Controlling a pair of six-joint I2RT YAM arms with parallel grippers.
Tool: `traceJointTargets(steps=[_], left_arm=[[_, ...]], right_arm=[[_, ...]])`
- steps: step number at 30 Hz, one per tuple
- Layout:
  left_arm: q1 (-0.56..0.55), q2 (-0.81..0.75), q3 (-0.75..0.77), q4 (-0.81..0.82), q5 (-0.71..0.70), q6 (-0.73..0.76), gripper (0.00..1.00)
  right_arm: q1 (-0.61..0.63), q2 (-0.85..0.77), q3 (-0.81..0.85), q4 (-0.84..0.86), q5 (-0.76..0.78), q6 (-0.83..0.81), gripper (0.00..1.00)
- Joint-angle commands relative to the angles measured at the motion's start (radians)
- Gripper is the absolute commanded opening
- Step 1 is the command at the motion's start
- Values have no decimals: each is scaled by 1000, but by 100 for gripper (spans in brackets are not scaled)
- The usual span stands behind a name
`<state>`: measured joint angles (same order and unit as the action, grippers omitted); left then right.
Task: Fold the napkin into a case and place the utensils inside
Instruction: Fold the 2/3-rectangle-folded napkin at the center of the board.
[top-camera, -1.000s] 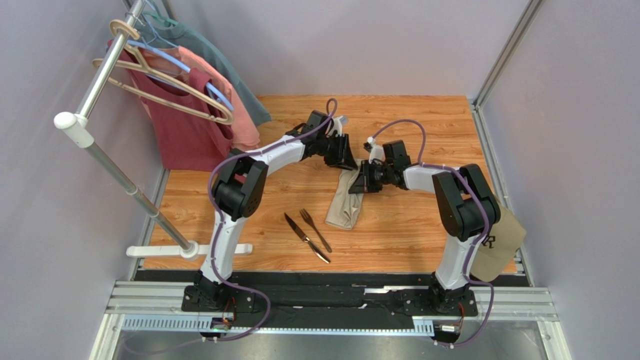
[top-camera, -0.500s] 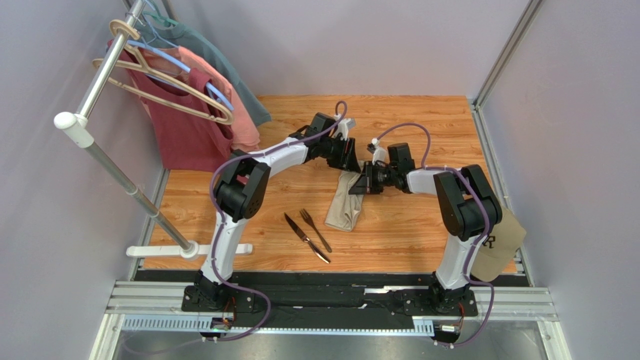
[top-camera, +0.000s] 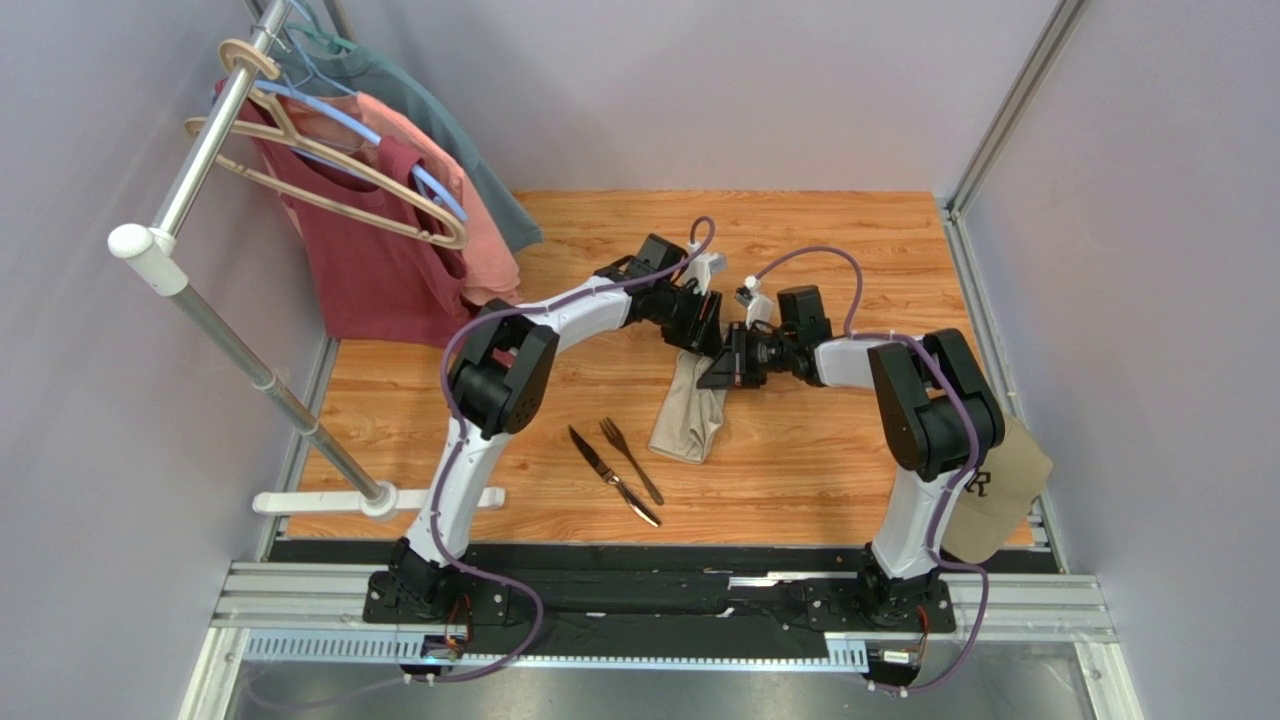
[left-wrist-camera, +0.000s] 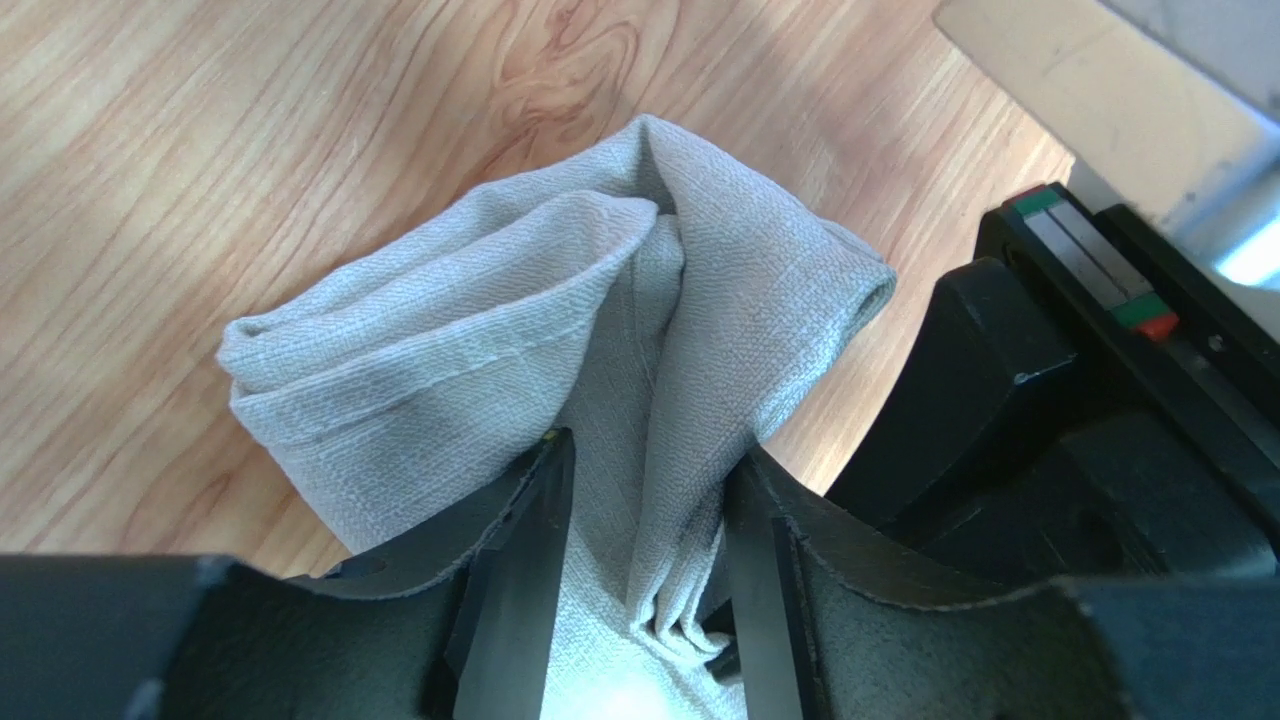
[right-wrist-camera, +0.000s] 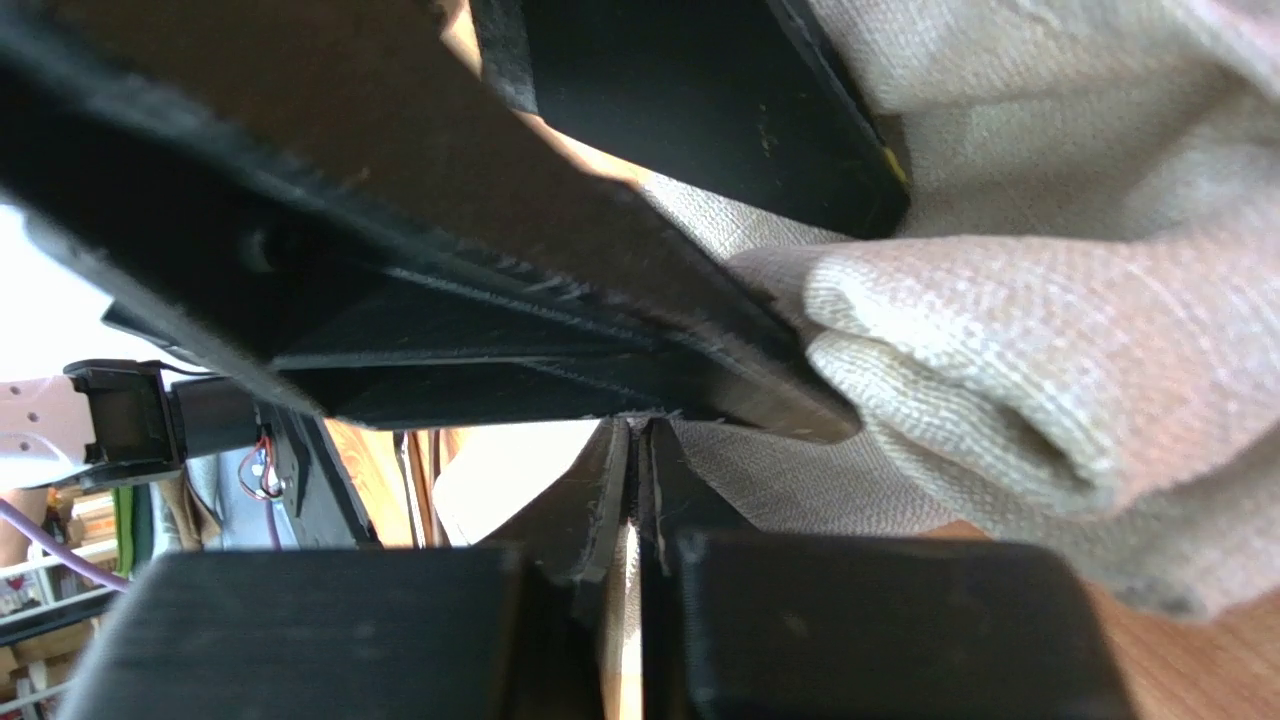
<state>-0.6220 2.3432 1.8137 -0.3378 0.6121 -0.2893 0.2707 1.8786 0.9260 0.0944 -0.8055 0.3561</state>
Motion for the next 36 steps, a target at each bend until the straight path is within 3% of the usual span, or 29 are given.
traceJointTargets(steps=[1, 4, 10, 13, 17, 23, 27, 30, 36], left_arm=[[-7, 24, 44, -14, -18, -14, 50], [-1, 24, 44, 3, -72, -91, 26], [28, -31, -62, 167, -95, -270, 8], [42, -61, -152, 280, -84, -353, 6], [56, -79, -237, 434, -46, -479, 3], [59, -81, -303, 563, -26, -582, 0], [61, -102, -353, 625, -46, -613, 0], [59, -116, -378, 638, -66, -623, 0], [59, -137, -401, 631, -93, -660, 0]], right_arm=[[-2, -12, -6, 44, -21, 12, 7], [-5, -24, -16, 25, 2, 29, 15], [-14, -143, -53, -120, 81, 115, 30], [-44, -197, -108, -176, 77, 155, 36], [-99, -263, -187, -124, 14, 233, 42], [-65, -257, -182, -114, 0, 233, 45], [-27, -234, -151, -111, 16, 251, 41], [16, -205, -139, -62, -15, 293, 32], [91, -136, -157, -5, 37, 343, 27]])
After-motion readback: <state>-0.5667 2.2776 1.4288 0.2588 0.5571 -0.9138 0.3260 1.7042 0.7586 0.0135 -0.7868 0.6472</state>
